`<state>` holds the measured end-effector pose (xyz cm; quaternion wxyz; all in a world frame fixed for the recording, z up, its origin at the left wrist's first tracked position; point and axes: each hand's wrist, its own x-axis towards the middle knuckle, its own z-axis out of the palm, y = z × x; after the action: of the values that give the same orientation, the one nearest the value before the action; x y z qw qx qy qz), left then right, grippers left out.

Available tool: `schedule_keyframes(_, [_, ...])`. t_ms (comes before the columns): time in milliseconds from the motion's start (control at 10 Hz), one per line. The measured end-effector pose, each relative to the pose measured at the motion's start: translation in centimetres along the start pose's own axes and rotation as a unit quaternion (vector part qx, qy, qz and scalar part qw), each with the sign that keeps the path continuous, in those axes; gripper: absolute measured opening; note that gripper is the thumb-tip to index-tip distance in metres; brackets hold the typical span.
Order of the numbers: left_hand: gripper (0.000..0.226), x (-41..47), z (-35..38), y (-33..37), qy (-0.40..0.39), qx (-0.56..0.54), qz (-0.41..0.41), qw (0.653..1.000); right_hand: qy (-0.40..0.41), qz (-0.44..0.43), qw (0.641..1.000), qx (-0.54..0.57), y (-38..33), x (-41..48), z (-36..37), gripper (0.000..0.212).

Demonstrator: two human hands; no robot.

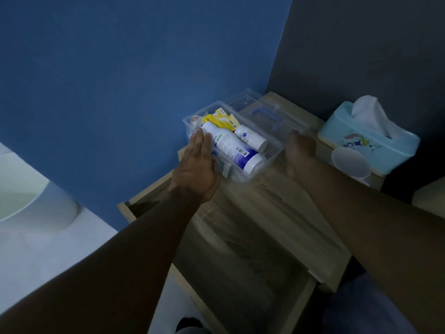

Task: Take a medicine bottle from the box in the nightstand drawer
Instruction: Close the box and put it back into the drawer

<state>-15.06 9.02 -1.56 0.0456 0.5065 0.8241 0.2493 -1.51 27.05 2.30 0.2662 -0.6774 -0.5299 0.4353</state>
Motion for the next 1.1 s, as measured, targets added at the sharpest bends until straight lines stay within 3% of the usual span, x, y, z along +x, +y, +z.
schedule_keyframes(200, [0.066, 0.2, -0.2, -0.2, -0.010, 0.033, 0.015, 0.999, 0.045, -0.021, 0.981, 0.187, -1.3, -0.1, -0.6, 0.053])
schedule_keyframes(300, [0.069, 0.4, -0.3, 0.2, -0.025, 0.046, 0.012, 0.999, 0.085, -0.109, 0.979, 0.147, -2.3, -1.2, -1.4, 0.053])
schedule_keyframes(400, [0.071, 0.5, -0.3, 0.3, -0.030, 0.031, 0.001, 0.999, 0.058, -0.208, 0.963, 0.160, -2.7, -2.8, -2.4, 0.048])
schedule_keyframes(500, [0.073, 0.7, -0.7, 0.0, -0.051, 0.025, 0.009, 0.998, 0.025, -0.291, 0.947, 0.133, -1.5, -4.1, -2.7, 0.041])
schedule_keyframes(600, [0.075, 0.5, -1.2, -0.1, -0.074, 0.018, 0.014, 0.997, 0.006, -0.375, 0.924, 0.077, 0.5, -4.7, -2.9, 0.047])
schedule_keyframes(800, [0.077, -1.2, -1.3, 0.2, -0.077, -0.009, -0.038, 0.996, -0.054, -0.480, 0.875, -0.016, 3.1, -6.9, -3.3, 0.049])
schedule_keyframes(900, [0.077, -1.8, -1.1, 0.0, -0.074, -0.042, -0.074, 0.994, -0.068, -0.563, 0.819, -0.091, 4.9, -7.4, -2.8, 0.051])
schedule_keyframes(1000, [0.073, -1.9, -1.4, 0.4, -0.046, -0.079, -0.113, 0.989, -0.056, -0.609, 0.774, -0.165, 6.5, -7.8, -2.5, 0.047])
schedule_keyframes(1100, [0.068, -2.0, -1.4, 0.9, -0.001, -0.091, -0.121, 0.988, -0.055, -0.616, 0.763, -0.189, 6.8, -8.2, -2.2, 0.041])
